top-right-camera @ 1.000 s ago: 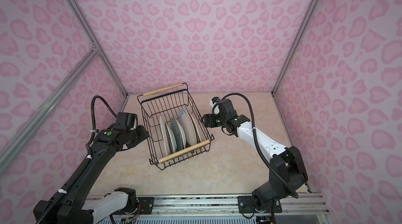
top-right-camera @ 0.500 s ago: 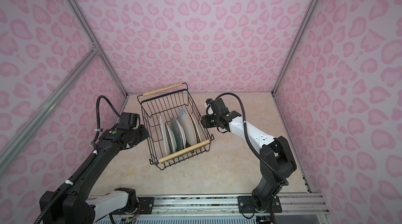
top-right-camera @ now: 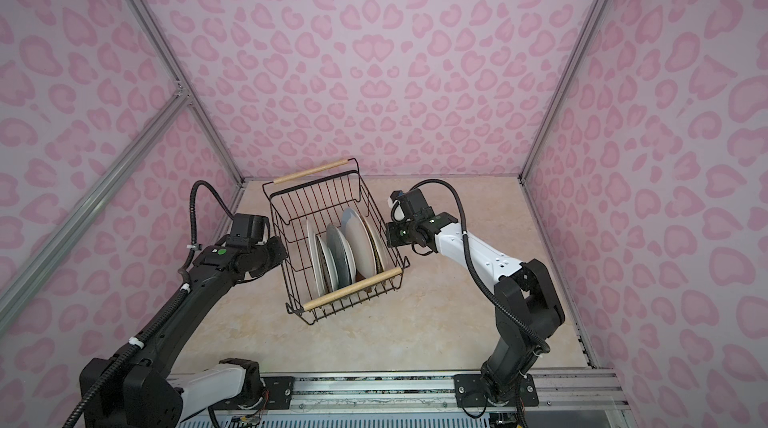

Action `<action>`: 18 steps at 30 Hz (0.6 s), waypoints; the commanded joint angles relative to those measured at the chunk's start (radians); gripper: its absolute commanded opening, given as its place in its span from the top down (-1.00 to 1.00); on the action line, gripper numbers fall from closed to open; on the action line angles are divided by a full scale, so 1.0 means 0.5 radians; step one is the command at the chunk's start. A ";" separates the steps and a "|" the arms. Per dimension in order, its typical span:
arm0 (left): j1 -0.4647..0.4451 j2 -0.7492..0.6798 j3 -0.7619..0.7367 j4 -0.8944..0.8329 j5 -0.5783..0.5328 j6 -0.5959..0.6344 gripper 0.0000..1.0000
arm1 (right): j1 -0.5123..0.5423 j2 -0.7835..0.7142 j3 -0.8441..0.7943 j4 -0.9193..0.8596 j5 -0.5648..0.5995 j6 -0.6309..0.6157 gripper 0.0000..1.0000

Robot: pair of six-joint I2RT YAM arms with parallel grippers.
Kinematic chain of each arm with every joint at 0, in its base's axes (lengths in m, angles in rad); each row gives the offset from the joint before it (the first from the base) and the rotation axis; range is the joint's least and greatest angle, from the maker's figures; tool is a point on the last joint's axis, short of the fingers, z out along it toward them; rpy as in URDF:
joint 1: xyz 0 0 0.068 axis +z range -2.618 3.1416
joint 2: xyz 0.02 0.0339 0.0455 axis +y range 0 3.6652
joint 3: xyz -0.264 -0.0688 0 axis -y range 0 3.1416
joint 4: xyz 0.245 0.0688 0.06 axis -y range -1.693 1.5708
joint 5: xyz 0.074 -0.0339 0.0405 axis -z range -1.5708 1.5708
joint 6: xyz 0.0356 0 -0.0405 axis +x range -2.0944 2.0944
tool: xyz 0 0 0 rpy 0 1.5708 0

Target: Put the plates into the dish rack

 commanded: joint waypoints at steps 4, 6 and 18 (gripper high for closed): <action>-0.012 0.040 -0.008 0.144 0.140 0.042 0.93 | -0.025 -0.058 -0.059 -0.121 0.034 -0.006 1.00; -0.030 0.082 0.024 0.171 0.173 0.056 0.93 | -0.049 -0.093 -0.109 -0.101 0.036 0.025 1.00; -0.296 0.462 0.306 0.396 0.279 0.071 0.93 | -0.282 -0.556 -0.545 -0.051 0.066 0.143 1.00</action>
